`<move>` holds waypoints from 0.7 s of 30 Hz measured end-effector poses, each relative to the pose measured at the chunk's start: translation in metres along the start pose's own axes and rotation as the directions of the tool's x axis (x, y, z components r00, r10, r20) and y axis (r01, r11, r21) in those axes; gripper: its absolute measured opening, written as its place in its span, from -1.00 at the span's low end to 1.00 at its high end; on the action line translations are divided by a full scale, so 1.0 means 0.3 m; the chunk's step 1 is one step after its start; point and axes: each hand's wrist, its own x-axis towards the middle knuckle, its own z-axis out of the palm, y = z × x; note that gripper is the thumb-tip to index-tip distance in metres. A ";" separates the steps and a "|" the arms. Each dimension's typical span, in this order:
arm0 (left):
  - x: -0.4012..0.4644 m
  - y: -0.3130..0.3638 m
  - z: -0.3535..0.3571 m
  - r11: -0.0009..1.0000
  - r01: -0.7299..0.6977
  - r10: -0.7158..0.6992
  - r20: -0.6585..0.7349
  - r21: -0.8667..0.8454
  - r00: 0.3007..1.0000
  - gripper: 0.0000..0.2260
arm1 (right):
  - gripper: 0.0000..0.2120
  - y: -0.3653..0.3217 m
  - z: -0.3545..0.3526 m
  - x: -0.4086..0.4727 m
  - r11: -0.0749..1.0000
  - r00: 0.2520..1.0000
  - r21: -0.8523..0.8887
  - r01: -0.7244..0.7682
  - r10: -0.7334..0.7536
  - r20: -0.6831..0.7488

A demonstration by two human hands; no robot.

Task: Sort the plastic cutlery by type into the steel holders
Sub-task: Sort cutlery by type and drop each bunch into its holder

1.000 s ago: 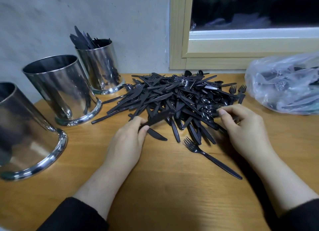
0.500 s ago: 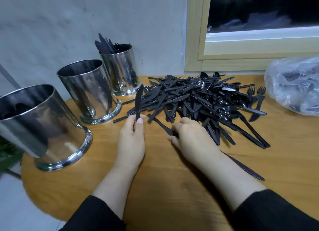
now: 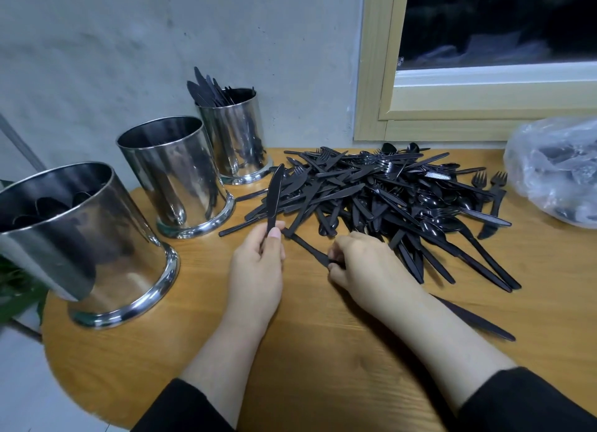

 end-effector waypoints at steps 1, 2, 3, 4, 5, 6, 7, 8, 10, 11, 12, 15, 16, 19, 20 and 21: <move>0.000 0.000 0.000 1.000 -0.002 0.002 0.001 0.003 1.000 -0.78 | -0.89 0.001 -0.002 0.001 1.000 1.000 0.012 -0.014 0.014 0.013; -0.001 0.000 0.001 1.000 -0.003 0.003 0.002 0.003 1.000 -0.78 | -0.86 0.001 -0.003 0.004 0.999 0.999 0.023 -0.032 0.031 0.030; -0.001 0.000 0.002 1.000 -0.002 0.002 0.003 0.001 1.000 -0.78 | -0.81 0.000 -0.006 0.008 0.998 0.997 0.029 -0.054 0.052 0.050; -0.001 0.001 0.002 1.000 0.001 -0.001 0.004 -0.001 1.000 -0.78 | -0.77 -0.001 -0.009 0.012 0.997 0.995 0.030 -0.075 0.073 0.072; 0.000 0.000 0.003 1.000 0.005 -0.005 0.003 -0.001 1.000 -0.78 | -0.75 -0.004 -0.011 0.019 0.996 0.992 0.020 -0.091 0.089 0.091; 0.001 -0.001 0.004 1.000 0.011 -0.011 0.002 -0.001 1.000 -0.78 | -0.76 -0.008 -0.012 0.022 0.995 0.990 0.002 -0.099 0.098 0.103; 0.002 -0.002 0.004 1.000 0.016 -0.016 0.001 -0.002 1.000 -0.78 | -0.79 -0.011 -0.012 0.025 0.995 0.989 -0.017 -0.101 0.102 0.106; 0.003 -0.002 0.004 1.000 0.020 -0.020 -0.001 -0.003 1.000 -0.78 | -0.80 -0.015 -0.011 0.025 0.994 0.989 -0.026 -0.104 0.106 0.103; 0.003 0.001 0.005 1.000 0.020 -0.020 -0.003 -0.003 1.000 -0.78 | -0.73 -0.026 -0.015 0.020 0.992 0.987 -0.033 -0.119 0.122 0.101; 0.004 0.001 0.006 1.000 0.020 -0.020 -0.004 0.001 1.000 -0.78 | -0.68 -0.032 -0.017 0.019 0.991 0.985 -0.054 -0.126 0.132 0.108; 0.005 0.000 0.007 1.000 0.019 -0.019 -0.007 0.005 1.000 -0.78 | -0.65 -0.039 -0.019 0.019 0.989 0.984 -0.080 -0.128 0.137 0.115; 0.009 -0.004 0.007 1.000 0.020 -0.019 -0.016 0.004 1.000 -0.78 | -0.71 -0.049 -0.019 0.021 0.988 0.984 -0.110 -0.110 0.124 0.129; 0.008 -0.005 0.007 1.000 0.015 -0.015 -0.020 0.007 1.000 -0.78 | -0.73 -0.052 -0.021 0.020 0.989 0.984 -0.107 -0.104 0.118 0.131; 0.001 -0.002 0.003 1.000 0.001 0.000 -0.056 0.028 0.998 -0.76 | -0.80 -0.055 -0.021 0.018 0.993 0.984 -0.057 -0.102 0.109 0.139; -0.002 0.001 0.001 0.999 -0.009 0.011 -0.070 0.038 0.997 -0.76 | -0.84 -0.056 -0.021 0.016 0.995 0.987 -0.037 -0.090 0.094 0.132; -0.005 0.004 0.000 0.998 -0.025 0.029 -0.083 0.053 0.996 -0.76 | -0.88 -0.056 -0.020 0.014 0.998 0.991 -0.022 -0.063 0.065 0.115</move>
